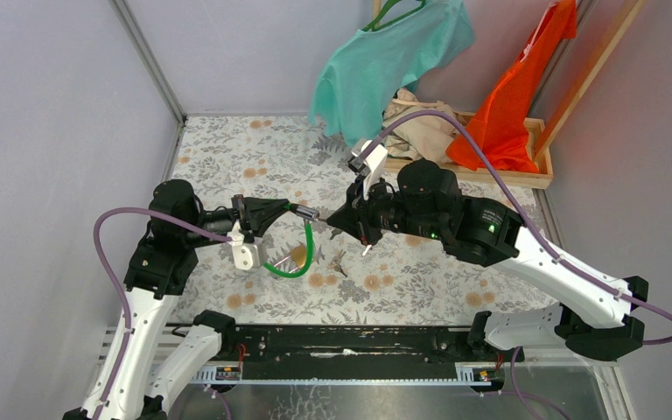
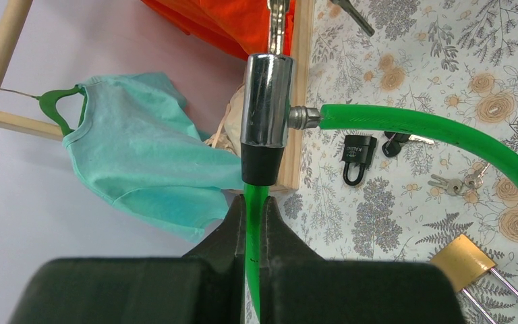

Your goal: Unlock with the key

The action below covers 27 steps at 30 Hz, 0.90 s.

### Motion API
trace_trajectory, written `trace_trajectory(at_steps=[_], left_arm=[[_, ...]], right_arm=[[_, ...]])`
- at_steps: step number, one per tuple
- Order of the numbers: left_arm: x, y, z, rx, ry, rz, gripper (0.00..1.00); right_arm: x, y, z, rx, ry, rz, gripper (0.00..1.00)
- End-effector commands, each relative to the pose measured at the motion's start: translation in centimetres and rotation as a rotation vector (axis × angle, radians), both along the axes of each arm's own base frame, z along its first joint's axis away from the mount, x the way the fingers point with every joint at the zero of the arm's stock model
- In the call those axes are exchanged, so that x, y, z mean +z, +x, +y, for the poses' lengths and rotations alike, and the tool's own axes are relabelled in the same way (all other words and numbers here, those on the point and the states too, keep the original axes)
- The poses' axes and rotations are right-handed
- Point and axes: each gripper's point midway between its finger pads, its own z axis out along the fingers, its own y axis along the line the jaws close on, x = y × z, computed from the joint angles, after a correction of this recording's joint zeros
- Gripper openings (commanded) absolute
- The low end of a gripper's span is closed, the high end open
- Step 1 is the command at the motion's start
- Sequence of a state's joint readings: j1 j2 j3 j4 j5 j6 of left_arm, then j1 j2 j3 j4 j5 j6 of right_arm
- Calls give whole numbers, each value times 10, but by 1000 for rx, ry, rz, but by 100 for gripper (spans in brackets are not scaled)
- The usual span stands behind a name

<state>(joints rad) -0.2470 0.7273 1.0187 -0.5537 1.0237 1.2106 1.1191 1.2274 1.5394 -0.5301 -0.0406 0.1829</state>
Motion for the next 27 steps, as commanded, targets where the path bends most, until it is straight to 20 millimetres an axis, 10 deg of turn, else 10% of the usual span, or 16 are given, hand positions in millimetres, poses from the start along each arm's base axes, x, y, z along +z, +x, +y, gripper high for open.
trace_trajectory(at_steps=[1, 27], left_arm=[[26, -3, -4, -36, -25, -127, 0], [29, 1, -3, -12, -22, -124, 0]], right_arm=[[20, 6, -6, -46, 55, -53, 0], [29, -5, -5, 2, 107, -35, 0]])
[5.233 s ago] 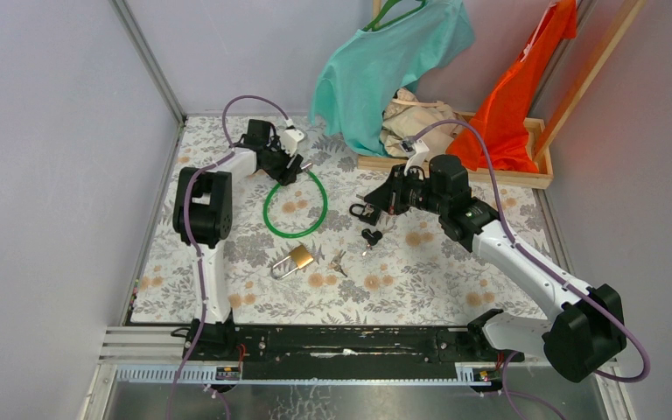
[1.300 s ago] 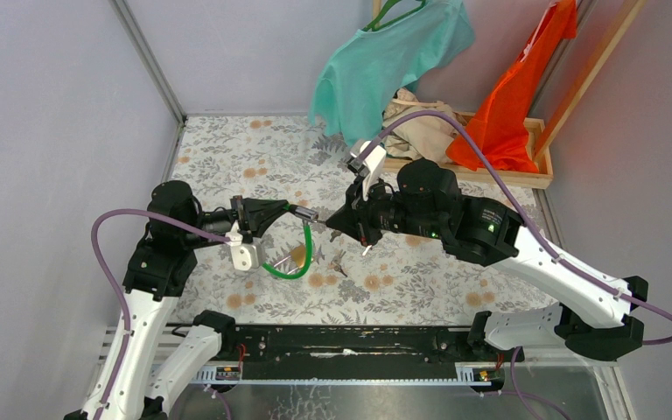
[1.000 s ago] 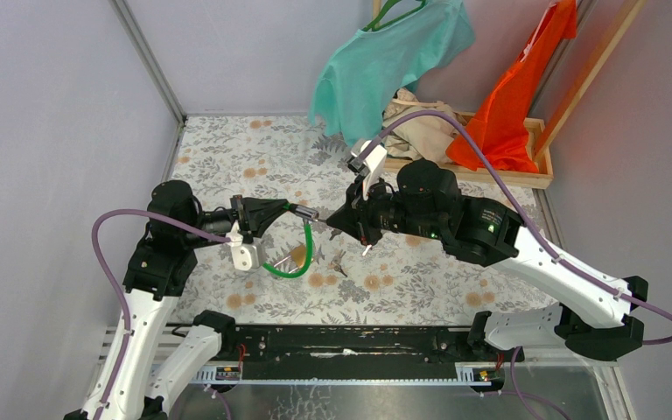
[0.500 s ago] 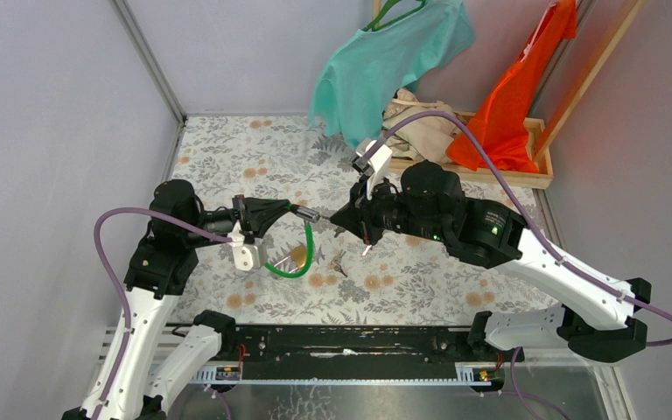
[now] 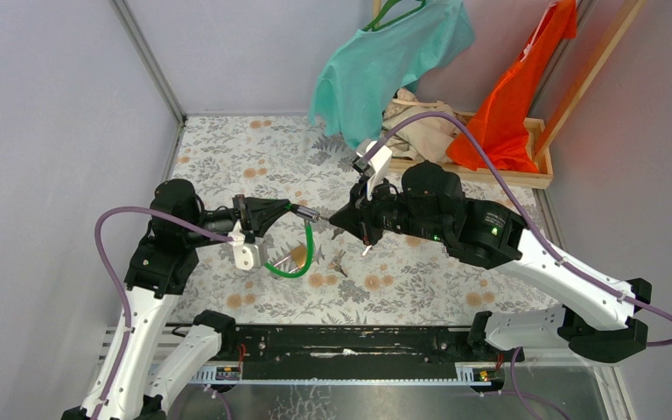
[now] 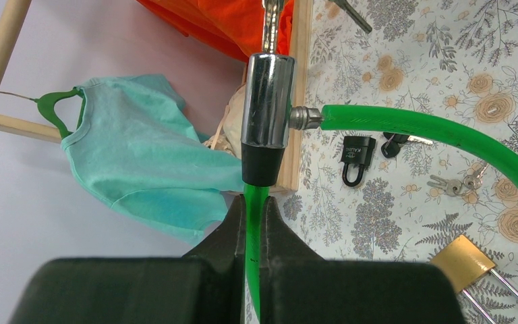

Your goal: Unlock with the key

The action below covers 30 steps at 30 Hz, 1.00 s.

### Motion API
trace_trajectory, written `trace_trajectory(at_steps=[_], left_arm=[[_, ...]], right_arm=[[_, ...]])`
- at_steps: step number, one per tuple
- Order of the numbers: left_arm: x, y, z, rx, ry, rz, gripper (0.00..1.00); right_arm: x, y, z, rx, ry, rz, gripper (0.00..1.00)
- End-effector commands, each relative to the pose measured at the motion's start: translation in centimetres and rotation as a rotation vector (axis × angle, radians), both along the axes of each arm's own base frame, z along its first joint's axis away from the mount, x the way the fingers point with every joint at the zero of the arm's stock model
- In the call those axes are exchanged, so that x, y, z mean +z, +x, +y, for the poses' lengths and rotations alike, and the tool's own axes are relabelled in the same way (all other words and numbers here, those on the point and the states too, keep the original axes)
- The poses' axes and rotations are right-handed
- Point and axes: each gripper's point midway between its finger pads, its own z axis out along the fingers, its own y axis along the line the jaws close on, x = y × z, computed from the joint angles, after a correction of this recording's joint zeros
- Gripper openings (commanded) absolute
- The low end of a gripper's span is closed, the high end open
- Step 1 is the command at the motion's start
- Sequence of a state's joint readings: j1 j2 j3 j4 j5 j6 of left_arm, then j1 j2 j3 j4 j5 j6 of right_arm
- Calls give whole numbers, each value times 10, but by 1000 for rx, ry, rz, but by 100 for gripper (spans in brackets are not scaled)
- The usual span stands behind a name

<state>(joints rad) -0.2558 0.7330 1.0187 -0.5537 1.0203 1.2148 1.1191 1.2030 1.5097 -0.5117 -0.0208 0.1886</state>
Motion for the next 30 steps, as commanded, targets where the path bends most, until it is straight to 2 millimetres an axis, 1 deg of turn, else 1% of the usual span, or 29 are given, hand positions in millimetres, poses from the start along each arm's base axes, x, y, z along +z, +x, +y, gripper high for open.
trace_trajectory(at_steps=[1, 6, 11, 18, 23, 26, 30], left_arm=[[30, 0, -2, -8, -27, -128, 0], [32, -1, -2, -14, -28, -133, 0], [32, -2, -2, -15, -28, -136, 0], [32, -2, -2, -13, -28, -136, 0], [32, -2, -2, -14, -28, -137, 0], [33, -3, -2, -11, -28, -141, 0], [33, -3, -2, -13, -29, -141, 0]], right_arm=[[29, -6, 0, 21, 93, -29, 0], [25, -1, 1, 2, 72, -31, 0], [20, 3, -2, -24, 56, -38, 0], [13, 3, -8, -32, 33, -35, 0], [14, 1, -6, -20, 36, -34, 0], [12, 3, -6, -30, 31, -34, 0], [15, 5, -5, -35, 37, -41, 0]])
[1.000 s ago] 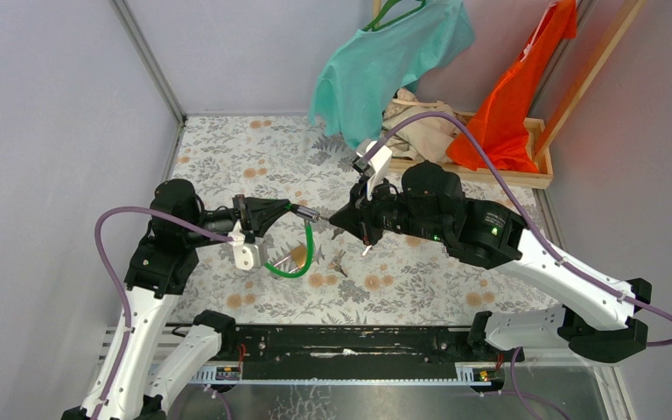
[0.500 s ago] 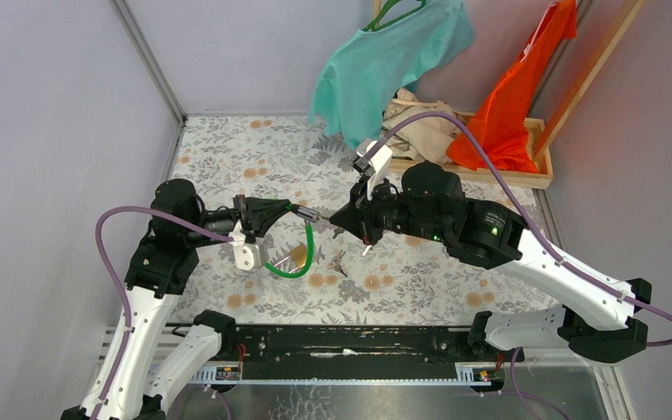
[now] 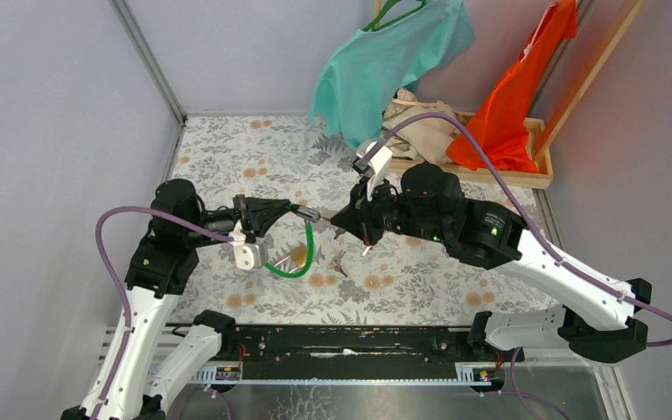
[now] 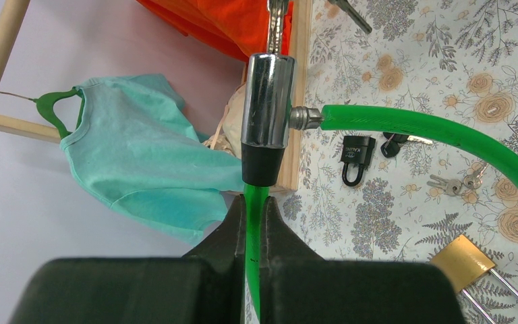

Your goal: Unlock with the key

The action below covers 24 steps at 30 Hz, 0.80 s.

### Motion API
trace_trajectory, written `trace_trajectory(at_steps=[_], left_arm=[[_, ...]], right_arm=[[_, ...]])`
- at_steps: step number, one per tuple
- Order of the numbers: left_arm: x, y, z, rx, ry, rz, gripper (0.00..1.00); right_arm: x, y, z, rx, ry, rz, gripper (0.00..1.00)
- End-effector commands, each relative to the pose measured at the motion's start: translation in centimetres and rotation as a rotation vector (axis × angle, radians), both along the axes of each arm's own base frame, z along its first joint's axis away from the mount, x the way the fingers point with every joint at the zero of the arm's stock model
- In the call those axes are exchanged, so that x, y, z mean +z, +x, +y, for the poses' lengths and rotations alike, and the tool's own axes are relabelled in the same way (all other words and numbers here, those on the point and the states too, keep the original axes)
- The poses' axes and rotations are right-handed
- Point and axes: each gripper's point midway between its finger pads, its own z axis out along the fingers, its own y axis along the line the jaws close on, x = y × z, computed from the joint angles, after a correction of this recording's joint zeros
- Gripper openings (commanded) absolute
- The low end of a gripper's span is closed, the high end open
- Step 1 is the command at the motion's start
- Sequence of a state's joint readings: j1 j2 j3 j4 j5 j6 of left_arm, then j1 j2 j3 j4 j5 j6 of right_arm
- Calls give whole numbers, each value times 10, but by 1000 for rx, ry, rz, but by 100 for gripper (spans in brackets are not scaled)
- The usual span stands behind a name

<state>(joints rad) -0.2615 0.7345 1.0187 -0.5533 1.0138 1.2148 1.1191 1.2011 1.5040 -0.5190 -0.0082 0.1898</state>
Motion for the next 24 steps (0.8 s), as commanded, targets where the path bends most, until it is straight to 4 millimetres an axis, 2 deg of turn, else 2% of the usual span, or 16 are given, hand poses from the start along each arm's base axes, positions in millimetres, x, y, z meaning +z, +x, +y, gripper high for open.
trace_trajectory(at_steps=[1, 24], left_arm=[[34, -4, -1, -15, -32, -144, 0], [34, 1, 0, 6, -27, -138, 0]], right_arm=[[18, 5, -2, -28, 47, -44, 0], [7, 7, 19, -5, 55, -8, 0]])
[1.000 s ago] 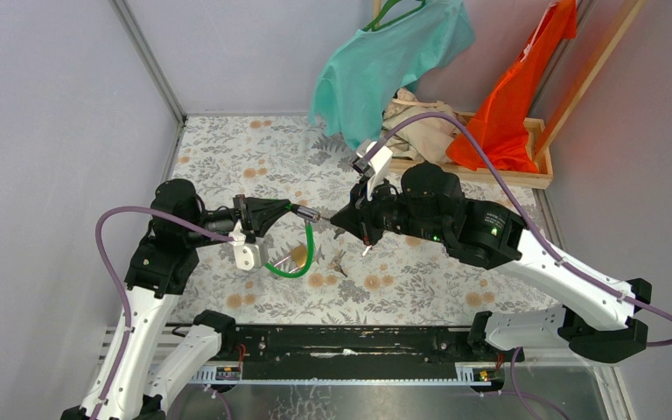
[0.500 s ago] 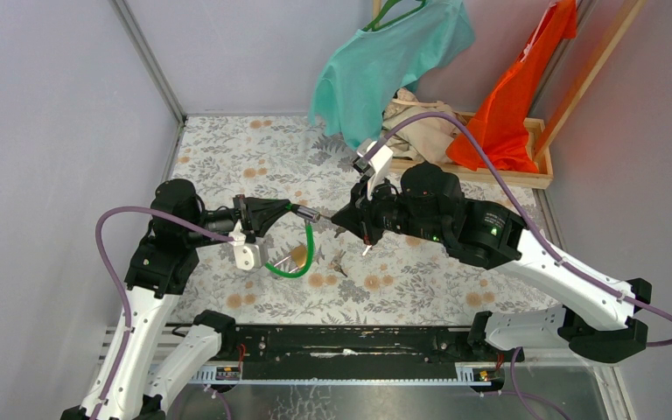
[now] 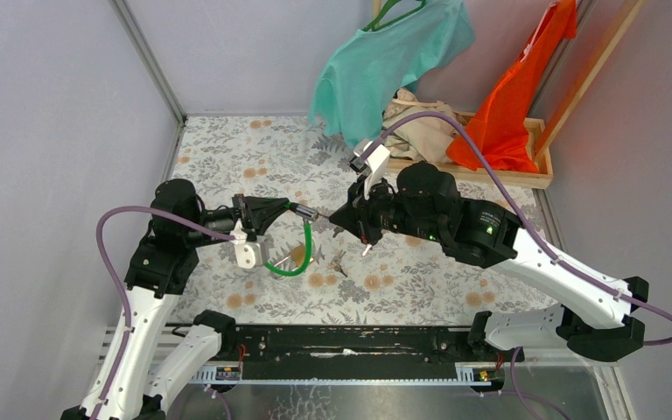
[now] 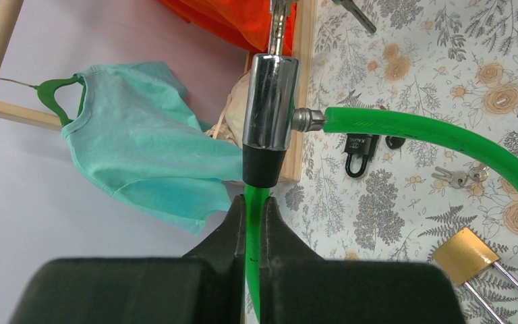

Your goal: Unlock with the key

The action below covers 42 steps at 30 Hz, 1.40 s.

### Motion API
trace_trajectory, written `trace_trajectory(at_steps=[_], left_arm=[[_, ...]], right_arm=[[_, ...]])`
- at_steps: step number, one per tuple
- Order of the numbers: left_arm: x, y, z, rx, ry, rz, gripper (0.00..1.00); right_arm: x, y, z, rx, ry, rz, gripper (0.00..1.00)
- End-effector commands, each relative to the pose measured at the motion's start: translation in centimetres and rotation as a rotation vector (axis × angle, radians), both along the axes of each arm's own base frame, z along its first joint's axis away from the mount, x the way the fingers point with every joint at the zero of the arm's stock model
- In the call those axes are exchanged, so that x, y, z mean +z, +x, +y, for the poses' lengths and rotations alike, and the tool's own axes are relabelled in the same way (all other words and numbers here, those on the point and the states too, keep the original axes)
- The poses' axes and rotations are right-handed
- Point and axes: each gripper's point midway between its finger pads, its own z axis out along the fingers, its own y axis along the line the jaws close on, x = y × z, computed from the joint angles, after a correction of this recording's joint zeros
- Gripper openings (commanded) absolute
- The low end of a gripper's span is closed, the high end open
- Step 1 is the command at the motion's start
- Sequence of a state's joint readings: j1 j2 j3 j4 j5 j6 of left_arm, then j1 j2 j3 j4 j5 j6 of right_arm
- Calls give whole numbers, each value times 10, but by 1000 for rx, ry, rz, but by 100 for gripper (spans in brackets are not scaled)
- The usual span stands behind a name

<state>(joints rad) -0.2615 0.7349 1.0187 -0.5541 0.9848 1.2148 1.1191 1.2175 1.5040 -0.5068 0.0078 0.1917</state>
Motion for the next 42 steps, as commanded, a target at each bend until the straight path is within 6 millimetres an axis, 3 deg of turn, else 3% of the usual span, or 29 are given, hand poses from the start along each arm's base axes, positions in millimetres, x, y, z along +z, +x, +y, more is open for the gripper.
trace_trajectory(at_steps=[1, 16, 25, 29, 33, 42], left_arm=[[35, -1, -2, -14, -32, -133, 0], [32, 13, 3, 56, -4, -149, 0], [25, 15, 3, 49, 26, -195, 0], [26, 13, 0, 29, 30, -214, 0], [25, 16, 2, 41, 37, -216, 0], [23, -7, -5, -62, 34, -301, 0]], right_arm=[[10, 3, 16, 7, 62, -8, 0], [-2, 18, 24, -72, 68, 29, 0], [0, -2, 31, 44, 108, 39, 0], [1, -4, 29, 52, 110, 36, 0], [3, 7, 20, -27, 99, 32, 0], [2, 2, 7, -47, 101, 55, 0]])
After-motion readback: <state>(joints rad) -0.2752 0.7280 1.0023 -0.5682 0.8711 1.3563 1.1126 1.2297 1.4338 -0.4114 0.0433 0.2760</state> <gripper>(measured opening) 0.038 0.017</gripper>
